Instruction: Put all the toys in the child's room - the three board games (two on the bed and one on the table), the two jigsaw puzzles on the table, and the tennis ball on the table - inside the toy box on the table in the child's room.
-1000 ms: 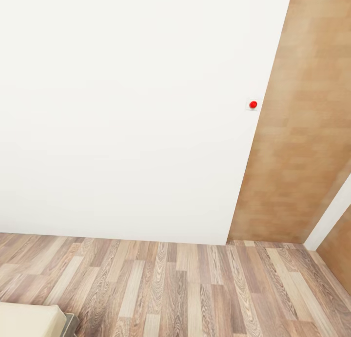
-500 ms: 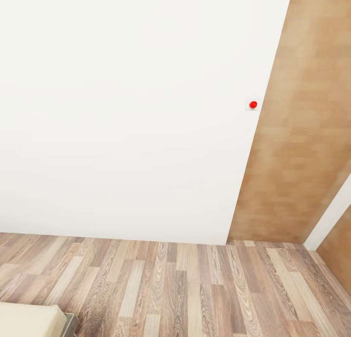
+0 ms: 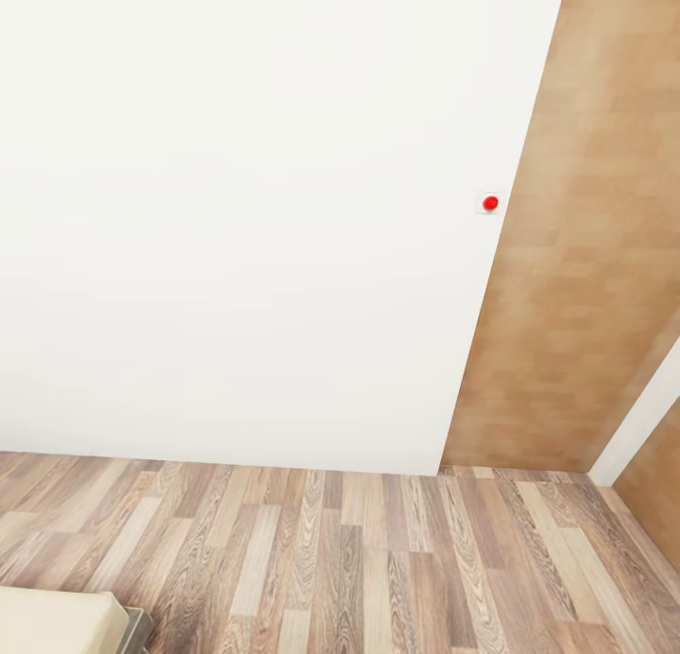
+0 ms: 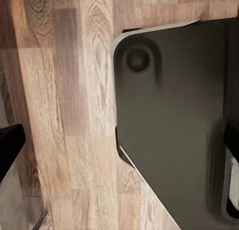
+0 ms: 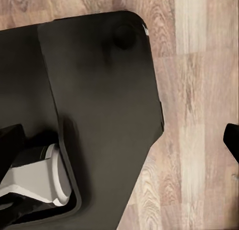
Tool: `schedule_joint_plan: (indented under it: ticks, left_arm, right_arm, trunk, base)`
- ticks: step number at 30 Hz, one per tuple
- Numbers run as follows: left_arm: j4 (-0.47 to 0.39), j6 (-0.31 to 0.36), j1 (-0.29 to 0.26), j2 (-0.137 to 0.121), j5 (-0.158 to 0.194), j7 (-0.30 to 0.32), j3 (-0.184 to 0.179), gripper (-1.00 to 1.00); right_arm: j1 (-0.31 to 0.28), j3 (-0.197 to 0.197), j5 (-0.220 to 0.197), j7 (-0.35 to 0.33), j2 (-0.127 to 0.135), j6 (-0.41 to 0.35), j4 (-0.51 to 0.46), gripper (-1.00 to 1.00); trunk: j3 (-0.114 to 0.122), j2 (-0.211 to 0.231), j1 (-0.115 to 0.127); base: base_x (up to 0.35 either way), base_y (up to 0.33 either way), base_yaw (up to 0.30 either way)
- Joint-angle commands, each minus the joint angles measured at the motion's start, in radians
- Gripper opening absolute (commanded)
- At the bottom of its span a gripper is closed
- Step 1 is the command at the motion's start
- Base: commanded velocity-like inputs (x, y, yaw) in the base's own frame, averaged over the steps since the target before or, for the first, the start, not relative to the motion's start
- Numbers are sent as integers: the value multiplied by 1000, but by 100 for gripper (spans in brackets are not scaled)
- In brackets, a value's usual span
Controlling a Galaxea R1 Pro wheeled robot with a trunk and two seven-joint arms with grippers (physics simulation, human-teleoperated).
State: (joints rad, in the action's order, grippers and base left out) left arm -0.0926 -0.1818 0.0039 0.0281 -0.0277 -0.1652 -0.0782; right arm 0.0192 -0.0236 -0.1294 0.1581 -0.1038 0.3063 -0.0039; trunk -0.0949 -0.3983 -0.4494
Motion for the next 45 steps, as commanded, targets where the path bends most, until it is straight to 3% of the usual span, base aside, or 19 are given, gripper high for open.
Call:
schedule_joint_plan:
  ticks: [1, 6, 13, 18, 28, 45]
  left_arm:
    - [-12, 0, 0, 0, -2, -8, -7, 100]
    - [-98, 9, -4, 2, 4, -16, -6, 100]
    - [-242, 66, -40, 7, 7, -21, -3, 100]
    - [-273, 80, -97, 8, 8, -21, -1, 100]
    - [-283, 56, -129, 7, 7, -12, 1, 100]
    - [-280, 34, -131, 2, 9, -10, -2, 100]
  right_arm:
    - [-3, -2, -7, 3, 0, 2, -5, 100]
    - [-30, -6, -6, 12, -1, -30, -49, 100]
    - [-97, -7, -4, 75, 1, -239, -189, 100]
    - [-114, -6, -4, 132, 2, -333, -287, 100]
    - [-119, 3, 6, 151, 2, -353, -333, 100]
    - [-119, 5, 13, 153, 7, -290, -335, 100]
  trunk:
    - [-2, -2, -1]
    - [-2, -2, -1]
    - [-2, -2, -1]
    - [-2, -2, -1]
    - [-2, -2, -1]
    - [-2, -2, -1]
  base:
    - [0, 0, 0]
    - [0, 0, 0]
    - [0, 0, 0]
    - [0, 0, 0]
    - [0, 0, 0]
    - [0, -30, 87]
